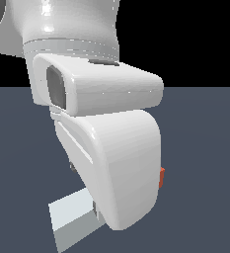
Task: Insert the peg into the horizontal hole in a box.
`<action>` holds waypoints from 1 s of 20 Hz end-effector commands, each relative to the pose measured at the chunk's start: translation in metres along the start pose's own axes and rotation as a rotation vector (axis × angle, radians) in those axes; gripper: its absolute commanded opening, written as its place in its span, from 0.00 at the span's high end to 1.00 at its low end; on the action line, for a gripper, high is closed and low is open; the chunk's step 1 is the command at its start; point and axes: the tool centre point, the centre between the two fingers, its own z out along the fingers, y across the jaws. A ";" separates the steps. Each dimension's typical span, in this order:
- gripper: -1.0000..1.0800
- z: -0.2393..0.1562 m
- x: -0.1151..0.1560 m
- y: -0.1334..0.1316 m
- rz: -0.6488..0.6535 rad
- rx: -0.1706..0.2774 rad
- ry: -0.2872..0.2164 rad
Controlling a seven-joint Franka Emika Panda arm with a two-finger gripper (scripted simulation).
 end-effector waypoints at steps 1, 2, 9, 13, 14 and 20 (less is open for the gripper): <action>0.04 0.001 0.000 0.000 0.000 0.000 0.000; 0.04 0.003 0.000 0.000 0.000 0.000 0.000; 0.04 0.031 -0.001 -0.001 0.000 0.000 0.000; 0.04 0.046 0.000 -0.001 -0.002 0.000 0.000; 0.04 0.048 0.000 -0.001 -0.002 0.000 0.000; 1.00 0.050 0.000 0.000 -0.002 0.000 0.000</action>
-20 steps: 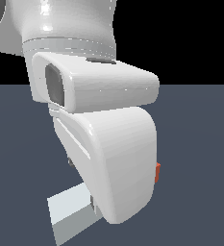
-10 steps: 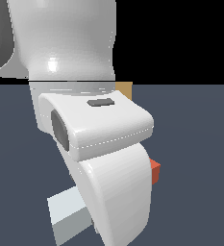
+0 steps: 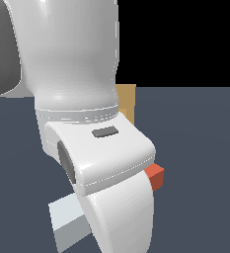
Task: Insert the peg into the horizontal hole in a box.
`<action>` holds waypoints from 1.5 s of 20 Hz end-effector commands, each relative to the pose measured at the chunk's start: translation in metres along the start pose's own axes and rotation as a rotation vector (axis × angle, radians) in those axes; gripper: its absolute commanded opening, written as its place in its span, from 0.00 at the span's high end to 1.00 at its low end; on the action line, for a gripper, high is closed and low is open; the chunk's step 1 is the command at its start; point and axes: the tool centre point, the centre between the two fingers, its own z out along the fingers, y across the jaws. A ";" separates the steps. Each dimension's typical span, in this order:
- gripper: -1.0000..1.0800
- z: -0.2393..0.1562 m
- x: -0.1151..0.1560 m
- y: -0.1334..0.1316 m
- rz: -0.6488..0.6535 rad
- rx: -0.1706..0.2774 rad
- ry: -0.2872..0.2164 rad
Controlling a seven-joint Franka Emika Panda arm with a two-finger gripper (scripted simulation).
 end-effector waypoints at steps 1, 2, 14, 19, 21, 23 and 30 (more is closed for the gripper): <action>1.00 0.000 0.001 0.000 0.000 0.000 0.001; 1.00 0.000 0.001 0.000 0.000 0.000 0.001; 1.00 -0.002 0.009 0.001 -0.039 -0.001 0.000; 1.00 -0.006 0.031 0.001 -0.133 -0.001 0.000; 1.00 -0.008 0.044 0.000 -0.187 -0.001 -0.001; 1.00 -0.011 0.059 -0.002 -0.252 -0.002 -0.001; 1.00 -0.024 0.123 -0.024 -0.543 -0.002 -0.001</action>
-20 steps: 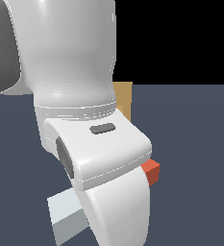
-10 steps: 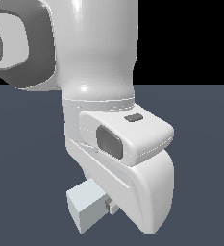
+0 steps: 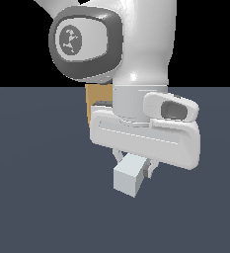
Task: Insert the peg into the horizontal hole in a box.
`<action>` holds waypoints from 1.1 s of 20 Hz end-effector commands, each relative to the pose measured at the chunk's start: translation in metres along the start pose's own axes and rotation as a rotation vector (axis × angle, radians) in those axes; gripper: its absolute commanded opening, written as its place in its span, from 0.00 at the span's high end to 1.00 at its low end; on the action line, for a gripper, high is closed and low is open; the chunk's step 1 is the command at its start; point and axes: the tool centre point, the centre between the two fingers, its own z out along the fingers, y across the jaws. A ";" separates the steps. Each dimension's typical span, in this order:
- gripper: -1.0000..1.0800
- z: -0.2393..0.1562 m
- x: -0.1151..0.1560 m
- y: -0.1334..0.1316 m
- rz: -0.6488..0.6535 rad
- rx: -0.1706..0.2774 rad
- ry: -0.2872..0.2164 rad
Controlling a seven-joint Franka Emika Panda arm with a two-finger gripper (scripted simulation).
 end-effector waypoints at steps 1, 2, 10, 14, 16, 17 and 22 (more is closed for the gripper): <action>1.00 -0.007 0.027 0.002 -0.110 -0.004 0.001; 1.00 -0.009 0.037 0.001 -0.152 -0.004 0.001; 1.00 -0.022 0.109 -0.018 -0.469 -0.004 0.002; 1.00 -0.028 0.137 -0.033 -0.603 -0.004 0.002; 1.00 -0.030 0.148 -0.040 -0.656 -0.004 0.002; 1.00 -0.031 0.152 -0.044 -0.679 -0.004 0.002; 1.00 -0.034 0.166 -0.056 -0.757 -0.004 0.002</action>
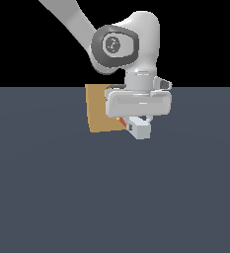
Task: Insert the peg into the horizontal hole in a box.
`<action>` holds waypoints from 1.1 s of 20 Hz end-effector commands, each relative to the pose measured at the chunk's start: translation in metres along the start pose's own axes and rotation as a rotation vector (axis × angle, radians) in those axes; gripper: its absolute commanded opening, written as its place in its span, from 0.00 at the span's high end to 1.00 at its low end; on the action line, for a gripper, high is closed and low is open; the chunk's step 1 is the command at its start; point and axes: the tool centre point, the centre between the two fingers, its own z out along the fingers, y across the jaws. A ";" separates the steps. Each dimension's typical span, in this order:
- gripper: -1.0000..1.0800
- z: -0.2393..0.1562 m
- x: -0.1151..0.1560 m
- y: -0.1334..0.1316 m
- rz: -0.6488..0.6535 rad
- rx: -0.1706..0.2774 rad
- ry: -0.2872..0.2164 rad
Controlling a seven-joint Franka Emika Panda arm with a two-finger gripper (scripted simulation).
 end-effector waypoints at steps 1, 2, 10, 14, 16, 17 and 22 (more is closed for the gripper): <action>1.00 -0.003 0.006 0.001 -0.029 -0.004 -0.001; 1.00 -0.003 0.007 0.001 -0.035 -0.003 -0.001; 1.00 -0.005 0.008 0.001 -0.041 -0.005 -0.002; 1.00 -0.006 0.008 0.001 -0.041 -0.006 -0.002; 1.00 -0.004 0.008 0.000 -0.041 -0.002 -0.002; 1.00 -0.004 0.009 -0.001 -0.041 -0.002 -0.002; 1.00 -0.004 0.029 -0.002 -0.041 -0.003 -0.002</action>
